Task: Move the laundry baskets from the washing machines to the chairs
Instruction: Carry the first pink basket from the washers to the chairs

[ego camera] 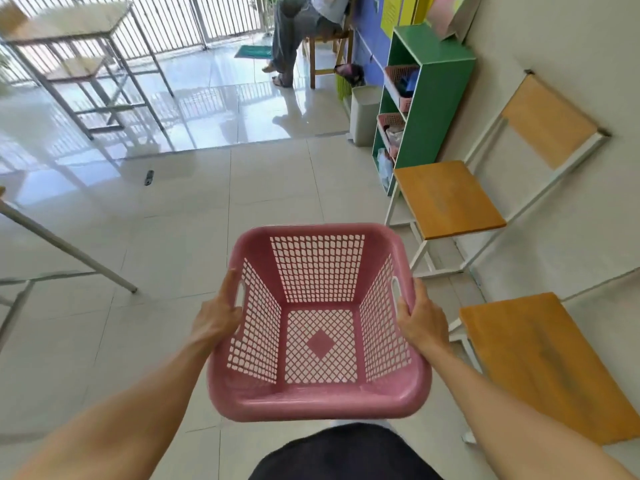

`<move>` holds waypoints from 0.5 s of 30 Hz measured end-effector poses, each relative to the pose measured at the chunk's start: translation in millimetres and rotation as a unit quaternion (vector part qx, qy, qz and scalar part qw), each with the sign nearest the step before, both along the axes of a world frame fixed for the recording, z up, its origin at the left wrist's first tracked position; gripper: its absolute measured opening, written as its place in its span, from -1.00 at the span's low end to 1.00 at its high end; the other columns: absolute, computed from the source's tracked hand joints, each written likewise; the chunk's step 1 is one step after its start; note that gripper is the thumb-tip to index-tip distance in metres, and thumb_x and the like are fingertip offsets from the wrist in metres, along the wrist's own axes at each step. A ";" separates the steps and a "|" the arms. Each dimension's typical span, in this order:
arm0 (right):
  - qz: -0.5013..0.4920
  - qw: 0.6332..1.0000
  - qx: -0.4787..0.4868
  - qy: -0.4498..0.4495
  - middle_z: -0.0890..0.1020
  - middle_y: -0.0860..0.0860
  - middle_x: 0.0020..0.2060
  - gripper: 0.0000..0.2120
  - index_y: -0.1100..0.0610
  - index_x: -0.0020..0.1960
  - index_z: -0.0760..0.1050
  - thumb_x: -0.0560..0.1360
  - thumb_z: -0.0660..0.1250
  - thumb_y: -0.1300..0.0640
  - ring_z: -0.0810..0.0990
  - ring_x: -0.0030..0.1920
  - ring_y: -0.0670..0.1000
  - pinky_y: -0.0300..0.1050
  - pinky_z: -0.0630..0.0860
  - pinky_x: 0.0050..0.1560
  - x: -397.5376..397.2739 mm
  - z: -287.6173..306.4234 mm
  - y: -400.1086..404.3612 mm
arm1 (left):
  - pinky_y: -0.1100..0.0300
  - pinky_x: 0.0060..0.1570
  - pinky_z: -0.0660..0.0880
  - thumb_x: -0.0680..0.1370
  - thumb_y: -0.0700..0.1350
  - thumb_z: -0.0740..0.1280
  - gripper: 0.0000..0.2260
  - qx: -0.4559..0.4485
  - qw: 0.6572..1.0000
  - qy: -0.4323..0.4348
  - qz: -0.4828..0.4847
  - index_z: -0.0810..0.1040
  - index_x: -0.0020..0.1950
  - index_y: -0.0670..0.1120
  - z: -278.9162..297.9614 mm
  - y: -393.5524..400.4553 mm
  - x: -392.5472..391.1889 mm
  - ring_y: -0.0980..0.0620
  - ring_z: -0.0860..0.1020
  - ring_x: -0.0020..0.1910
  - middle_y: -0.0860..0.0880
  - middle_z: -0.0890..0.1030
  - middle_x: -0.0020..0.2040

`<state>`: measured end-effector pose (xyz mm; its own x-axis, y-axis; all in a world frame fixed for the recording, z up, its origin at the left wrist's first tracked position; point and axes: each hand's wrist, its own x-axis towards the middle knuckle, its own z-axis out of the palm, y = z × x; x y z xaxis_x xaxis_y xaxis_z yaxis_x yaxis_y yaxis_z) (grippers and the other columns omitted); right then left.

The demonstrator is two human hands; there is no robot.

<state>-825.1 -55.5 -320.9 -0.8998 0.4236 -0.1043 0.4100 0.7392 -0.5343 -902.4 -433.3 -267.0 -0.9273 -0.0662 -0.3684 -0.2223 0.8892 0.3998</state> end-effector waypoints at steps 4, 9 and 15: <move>0.022 1.000 0.013 -0.001 0.62 0.02 -0.14 -0.51 -0.03 0.48 0.13 0.59 0.13 -0.03 0.63 -0.28 0.05 0.03 0.65 -0.29 -82.5 17.1 9.0 | -0.09 0.13 0.55 0.49 -0.03 0.32 -0.22 0.000 1.000 -0.011 0.015 -0.11 0.48 0.40 7.1 5.2 -78.6 -0.26 0.60 0.10 -0.28 0.57 0.23; 0.042 0.998 0.027 -0.032 0.58 0.00 -0.18 -0.57 0.03 0.47 0.16 0.63 0.14 0.02 0.60 -0.30 0.03 -0.13 0.51 -0.37 -162.2 30.7 5.5 | -0.08 0.20 0.50 0.50 -0.07 0.36 -0.20 0.012 0.999 -0.038 0.025 -0.07 0.53 0.32 0.1 0.6 -154.2 -0.28 0.56 0.18 -0.28 0.53 0.30; 0.015 0.998 0.034 -0.051 0.57 0.02 -0.22 -0.61 0.04 0.41 0.17 0.63 0.14 0.02 0.57 -0.33 0.03 -0.14 0.45 -0.42 -248.8 15.6 -12.1 | -0.11 0.22 0.48 0.55 -0.07 0.33 -0.22 0.022 0.998 -0.065 -0.004 -0.13 0.55 0.29 -22.9 -5.6 -254.6 -0.32 0.55 0.19 -0.34 0.50 0.31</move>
